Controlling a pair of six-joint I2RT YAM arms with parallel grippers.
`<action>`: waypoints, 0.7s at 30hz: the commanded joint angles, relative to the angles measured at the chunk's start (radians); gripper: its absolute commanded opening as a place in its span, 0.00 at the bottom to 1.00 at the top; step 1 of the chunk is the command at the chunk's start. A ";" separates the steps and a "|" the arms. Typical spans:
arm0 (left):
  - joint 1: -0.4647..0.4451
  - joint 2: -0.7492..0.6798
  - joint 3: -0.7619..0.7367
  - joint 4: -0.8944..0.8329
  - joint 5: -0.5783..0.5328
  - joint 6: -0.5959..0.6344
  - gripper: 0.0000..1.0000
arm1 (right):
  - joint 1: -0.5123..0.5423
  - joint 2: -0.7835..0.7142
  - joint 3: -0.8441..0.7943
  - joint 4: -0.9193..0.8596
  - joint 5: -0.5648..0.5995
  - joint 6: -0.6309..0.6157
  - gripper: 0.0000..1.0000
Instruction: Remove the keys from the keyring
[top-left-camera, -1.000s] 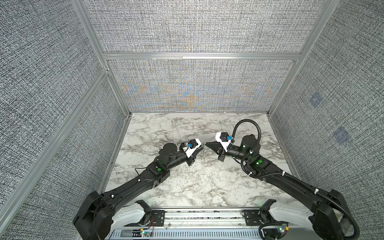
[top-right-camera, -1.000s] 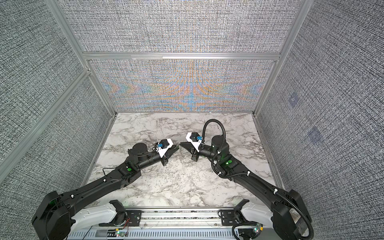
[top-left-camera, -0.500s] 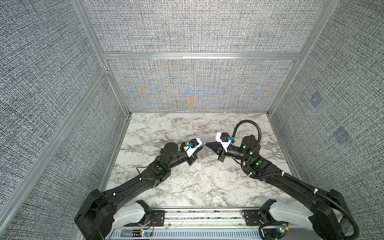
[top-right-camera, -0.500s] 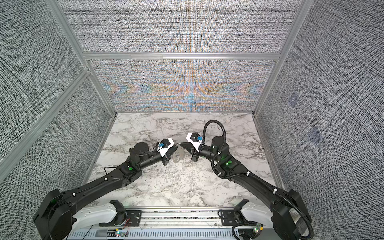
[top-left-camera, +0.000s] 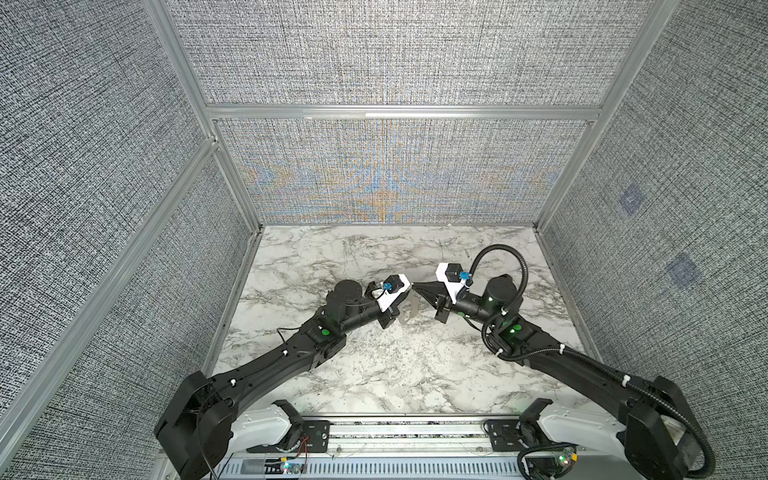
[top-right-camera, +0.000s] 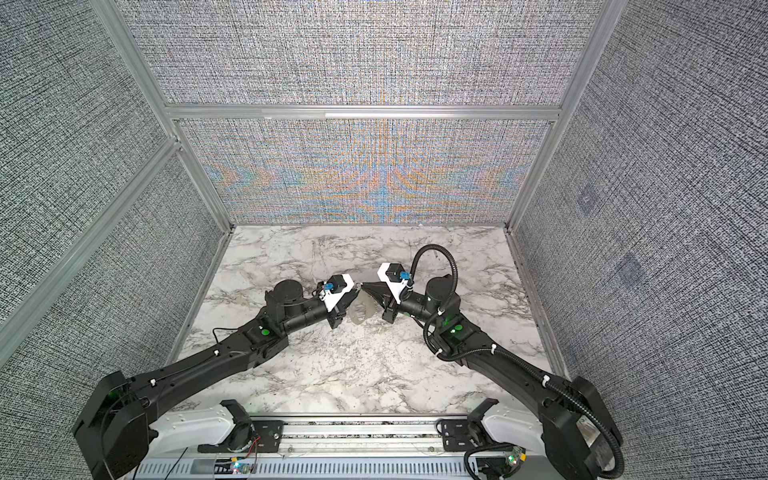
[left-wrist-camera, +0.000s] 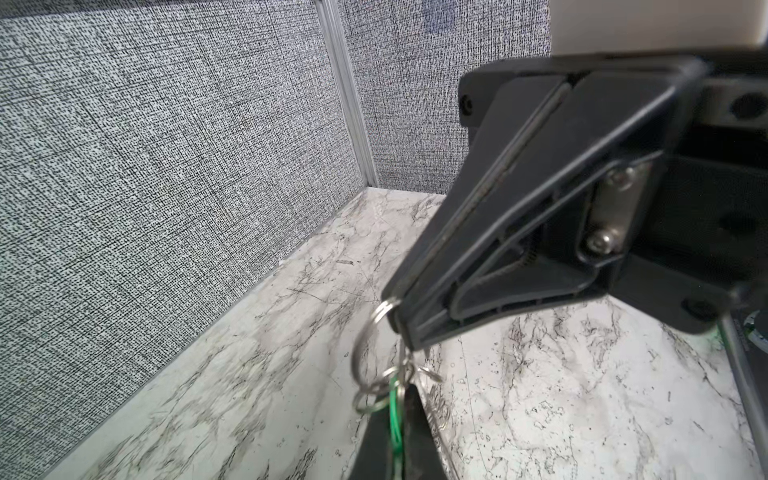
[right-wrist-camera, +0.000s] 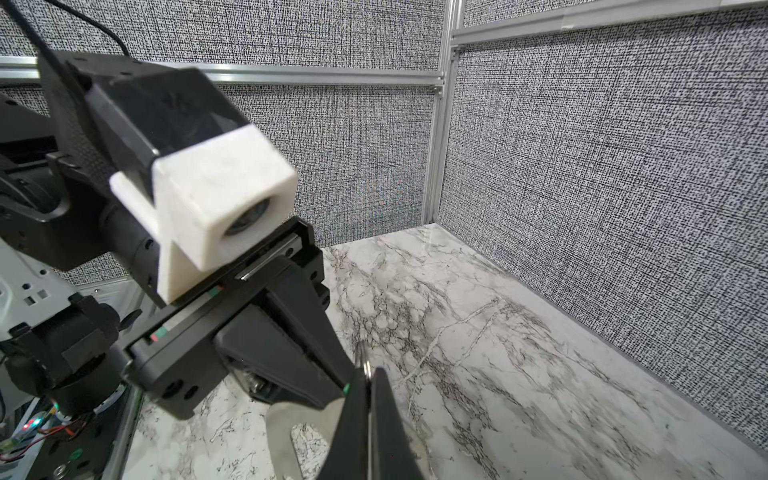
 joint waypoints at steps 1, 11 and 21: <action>-0.004 0.010 0.014 -0.010 0.066 0.026 0.00 | 0.000 0.004 -0.005 0.094 0.016 0.039 0.00; -0.007 0.015 0.018 -0.024 0.088 0.035 0.00 | 0.001 0.009 -0.005 0.104 0.016 0.042 0.00; -0.007 -0.047 -0.032 -0.040 -0.079 -0.004 0.00 | -0.021 -0.030 -0.008 0.036 0.030 -0.001 0.00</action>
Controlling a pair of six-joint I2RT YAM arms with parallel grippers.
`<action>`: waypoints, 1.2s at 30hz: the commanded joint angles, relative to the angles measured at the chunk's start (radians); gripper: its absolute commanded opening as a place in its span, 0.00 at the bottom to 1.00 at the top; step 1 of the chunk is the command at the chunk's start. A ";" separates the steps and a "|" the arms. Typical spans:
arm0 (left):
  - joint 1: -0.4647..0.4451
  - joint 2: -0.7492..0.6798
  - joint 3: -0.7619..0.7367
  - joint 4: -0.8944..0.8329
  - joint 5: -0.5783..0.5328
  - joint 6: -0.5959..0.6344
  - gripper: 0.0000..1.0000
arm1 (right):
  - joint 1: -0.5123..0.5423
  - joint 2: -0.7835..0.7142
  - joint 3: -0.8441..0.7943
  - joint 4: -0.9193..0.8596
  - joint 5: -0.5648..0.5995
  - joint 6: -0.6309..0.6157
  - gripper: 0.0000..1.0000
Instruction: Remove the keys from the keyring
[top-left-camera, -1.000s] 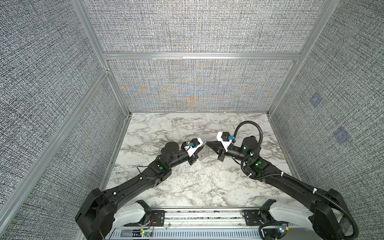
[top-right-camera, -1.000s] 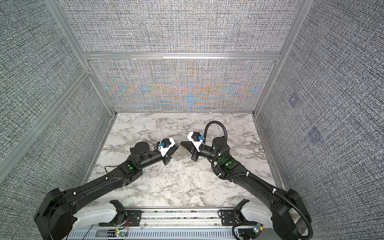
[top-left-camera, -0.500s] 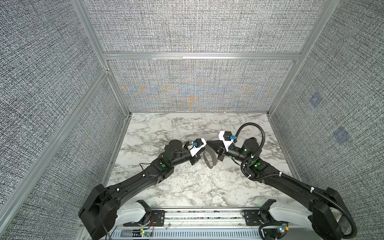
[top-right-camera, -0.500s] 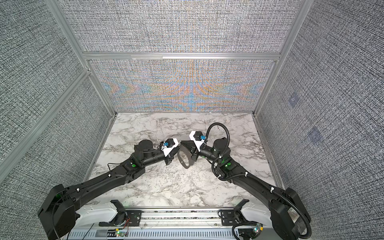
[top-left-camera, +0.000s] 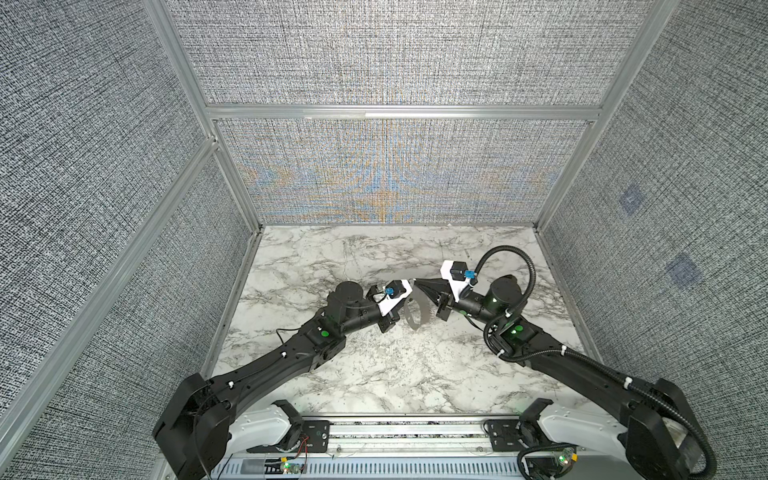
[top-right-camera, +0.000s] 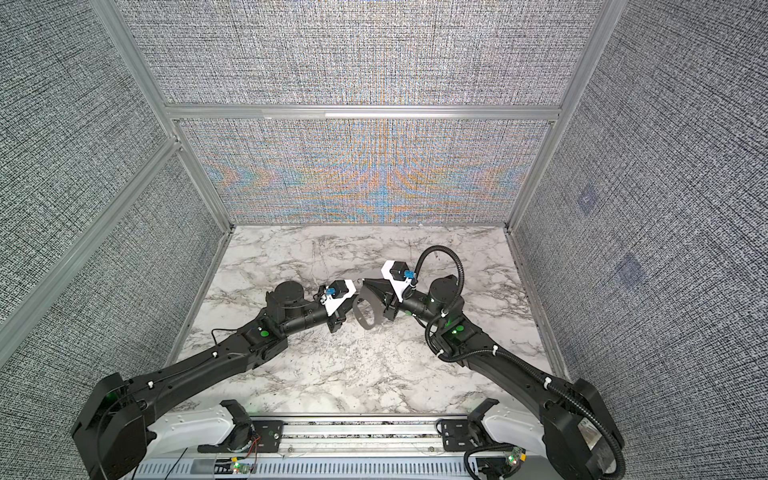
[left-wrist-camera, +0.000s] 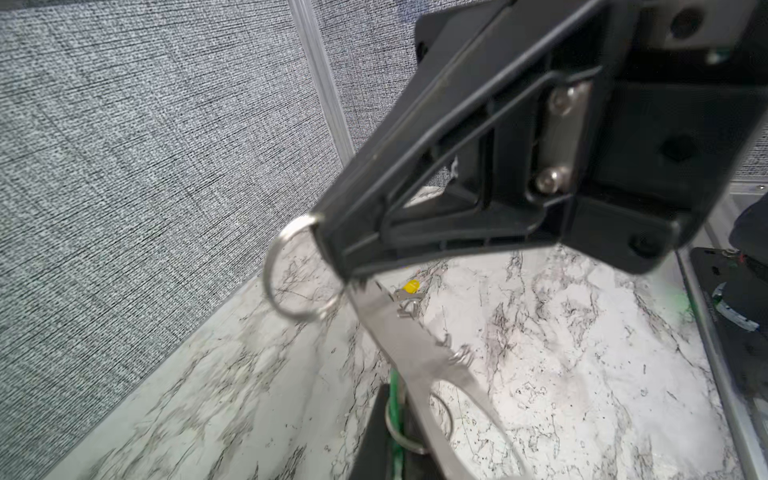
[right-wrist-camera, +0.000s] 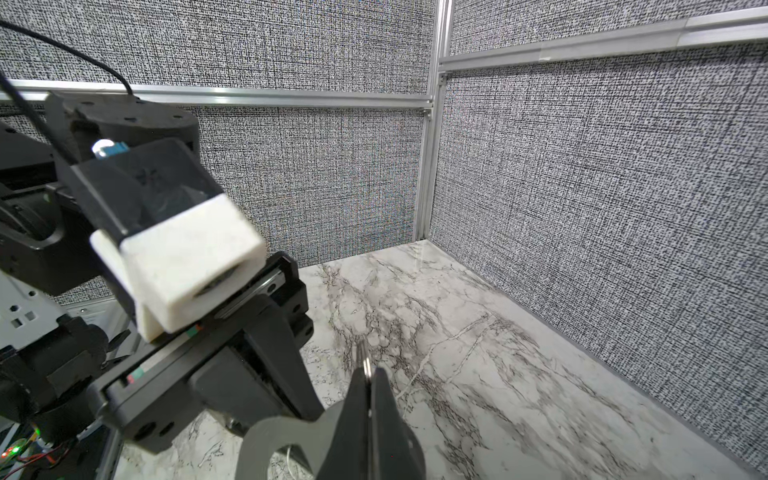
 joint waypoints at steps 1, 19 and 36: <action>0.000 -0.043 -0.034 0.005 -0.129 -0.038 0.00 | -0.012 -0.016 -0.002 -0.019 0.010 -0.020 0.00; 0.108 0.076 -0.131 0.032 -0.190 -0.342 0.00 | -0.190 -0.060 0.006 -0.566 -0.029 -0.325 0.00; 0.175 0.432 -0.150 0.119 -0.253 -0.574 0.00 | -0.254 0.052 0.061 -0.800 0.106 -0.541 0.00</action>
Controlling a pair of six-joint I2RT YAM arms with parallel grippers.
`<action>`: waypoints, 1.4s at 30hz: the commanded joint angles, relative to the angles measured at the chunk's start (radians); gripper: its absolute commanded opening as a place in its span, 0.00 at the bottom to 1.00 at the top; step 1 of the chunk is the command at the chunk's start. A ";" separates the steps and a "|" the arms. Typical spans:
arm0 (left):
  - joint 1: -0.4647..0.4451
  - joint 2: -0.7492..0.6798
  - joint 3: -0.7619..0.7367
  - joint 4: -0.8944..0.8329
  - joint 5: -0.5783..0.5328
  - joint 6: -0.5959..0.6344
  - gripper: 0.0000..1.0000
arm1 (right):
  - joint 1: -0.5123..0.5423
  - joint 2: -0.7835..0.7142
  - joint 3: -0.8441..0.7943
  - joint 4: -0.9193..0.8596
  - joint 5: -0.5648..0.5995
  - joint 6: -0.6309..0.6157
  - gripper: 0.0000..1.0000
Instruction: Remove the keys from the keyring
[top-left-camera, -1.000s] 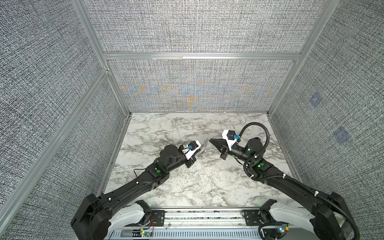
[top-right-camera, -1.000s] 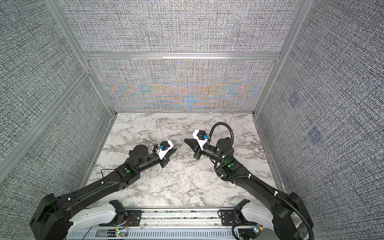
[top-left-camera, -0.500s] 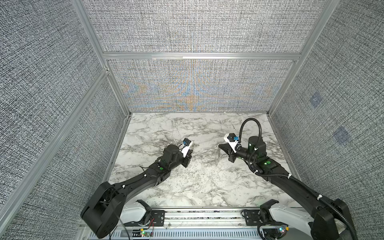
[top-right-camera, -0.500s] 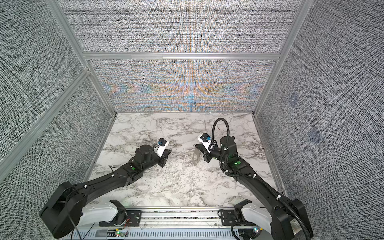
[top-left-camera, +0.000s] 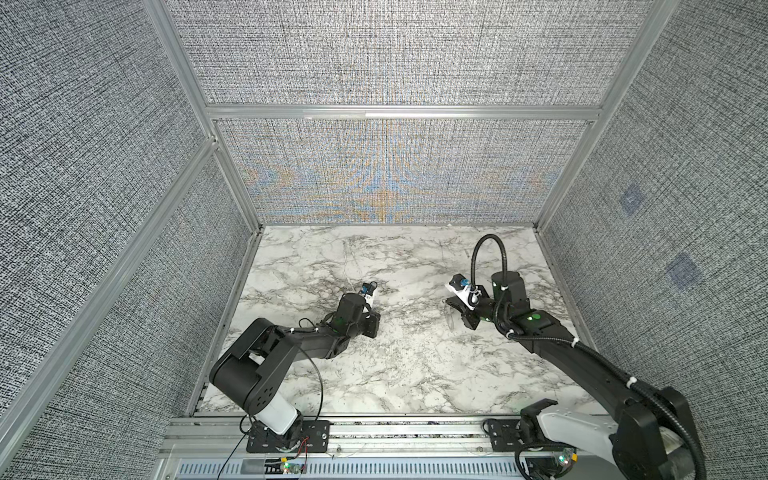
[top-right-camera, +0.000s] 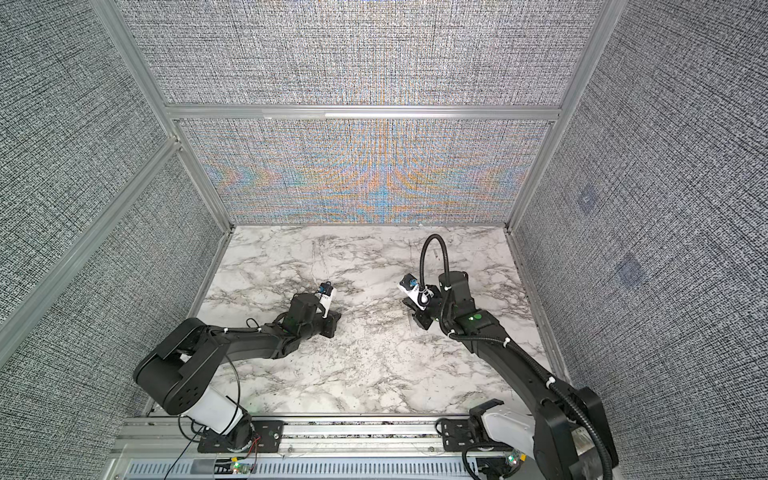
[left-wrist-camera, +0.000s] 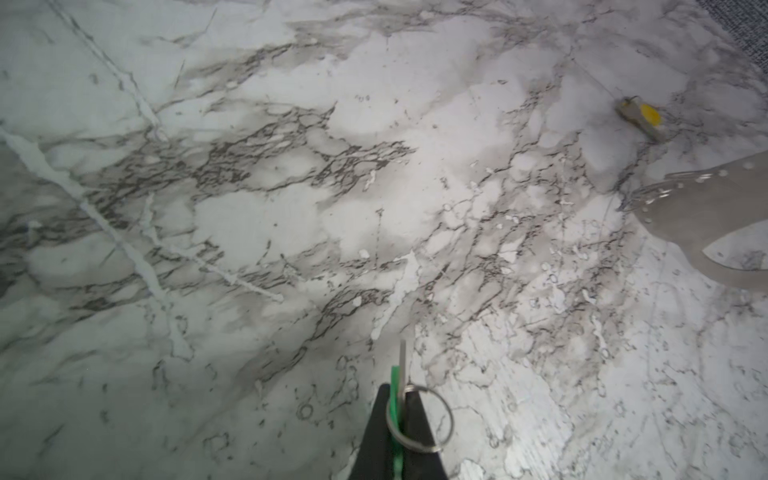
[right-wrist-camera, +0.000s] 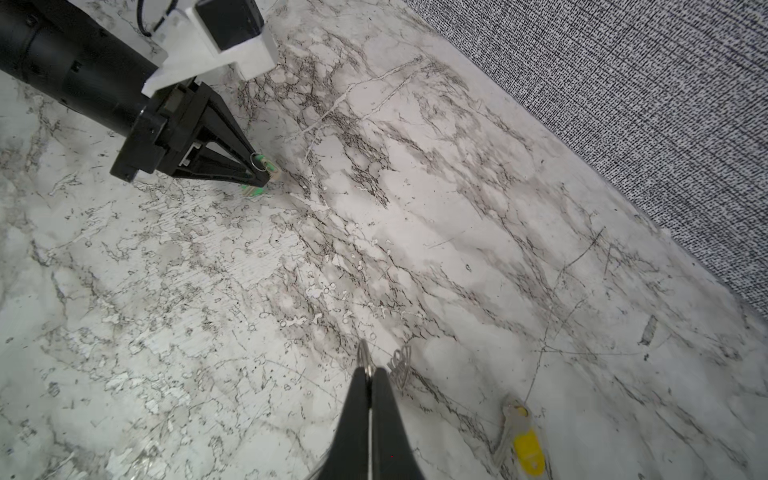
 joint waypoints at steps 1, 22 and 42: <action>0.022 0.019 -0.013 0.038 -0.017 -0.052 0.00 | -0.001 0.054 0.022 -0.055 0.017 -0.053 0.00; 0.117 0.026 -0.026 -0.045 -0.141 -0.098 0.02 | 0.182 0.657 0.418 0.002 0.052 -0.049 0.00; 0.122 0.098 0.149 -0.188 -0.068 -0.055 0.37 | 0.187 0.614 0.465 0.050 0.157 0.103 0.48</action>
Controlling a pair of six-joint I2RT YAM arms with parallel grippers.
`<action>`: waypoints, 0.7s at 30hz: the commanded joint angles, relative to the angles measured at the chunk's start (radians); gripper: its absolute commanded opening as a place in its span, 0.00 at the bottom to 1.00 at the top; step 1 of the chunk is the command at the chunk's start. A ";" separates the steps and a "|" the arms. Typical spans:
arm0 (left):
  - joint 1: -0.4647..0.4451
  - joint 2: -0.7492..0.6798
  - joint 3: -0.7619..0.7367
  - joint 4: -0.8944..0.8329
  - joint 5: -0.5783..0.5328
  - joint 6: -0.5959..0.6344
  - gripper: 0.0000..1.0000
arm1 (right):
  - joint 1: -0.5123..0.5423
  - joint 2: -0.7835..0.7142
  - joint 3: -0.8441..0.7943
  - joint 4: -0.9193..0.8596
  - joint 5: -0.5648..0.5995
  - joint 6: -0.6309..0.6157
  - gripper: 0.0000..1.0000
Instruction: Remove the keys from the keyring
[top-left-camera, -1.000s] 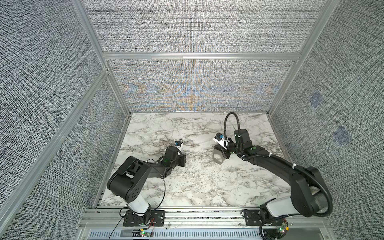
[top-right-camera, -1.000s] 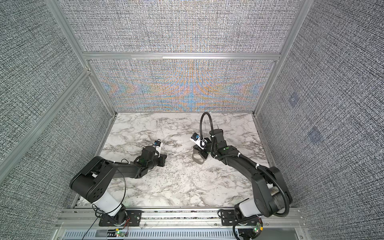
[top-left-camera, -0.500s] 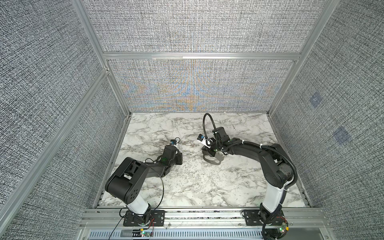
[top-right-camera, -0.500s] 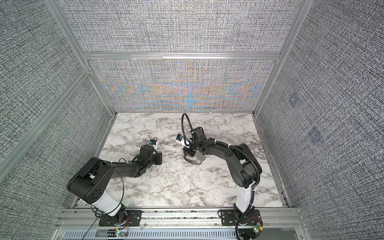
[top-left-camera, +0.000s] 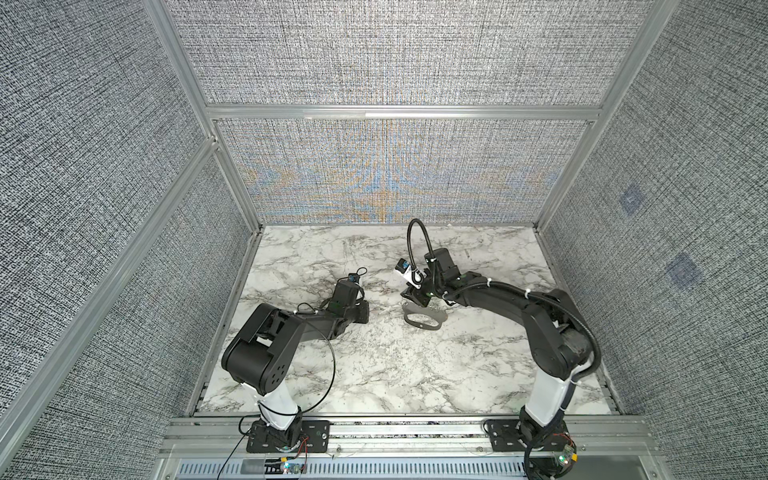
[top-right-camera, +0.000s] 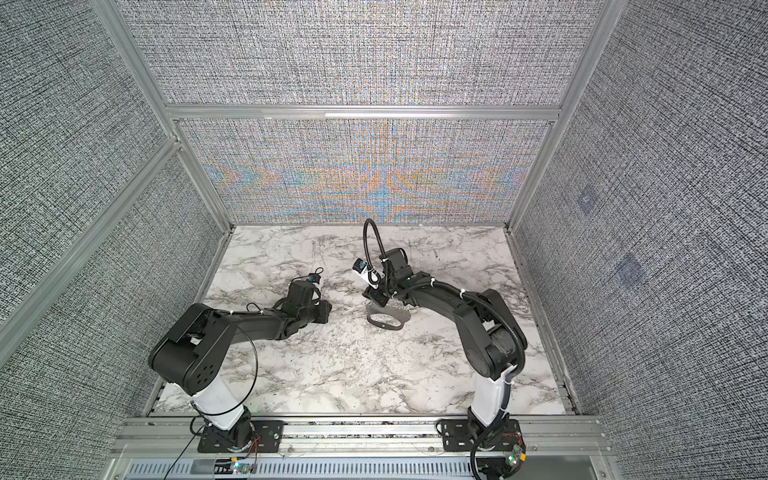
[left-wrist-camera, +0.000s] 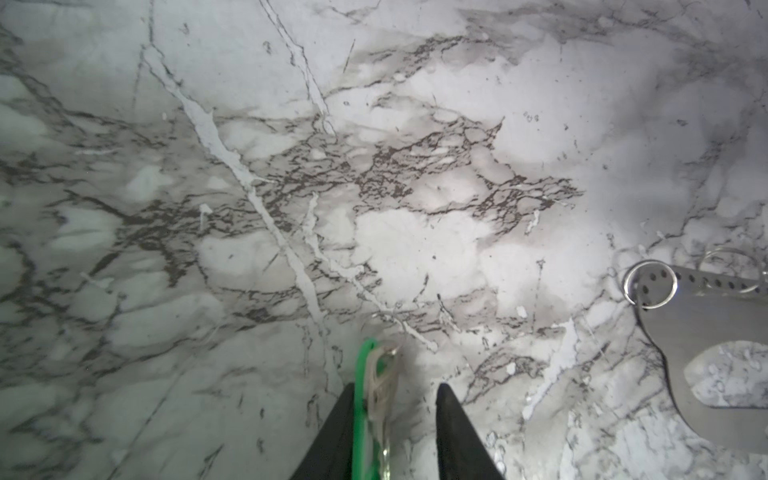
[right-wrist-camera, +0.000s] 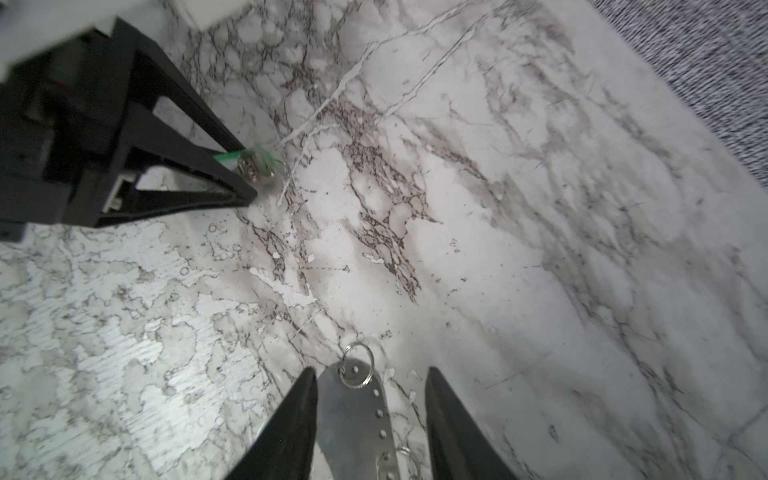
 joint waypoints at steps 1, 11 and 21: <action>0.001 -0.023 0.012 -0.045 0.006 0.014 0.40 | -0.018 -0.078 -0.043 0.053 0.053 0.049 0.49; 0.023 -0.214 0.033 -0.078 -0.039 0.101 0.65 | -0.203 -0.400 -0.335 0.165 0.232 0.155 0.80; 0.232 -0.573 -0.195 0.016 -0.239 0.196 0.87 | -0.458 -0.626 -0.650 0.419 0.424 0.320 0.99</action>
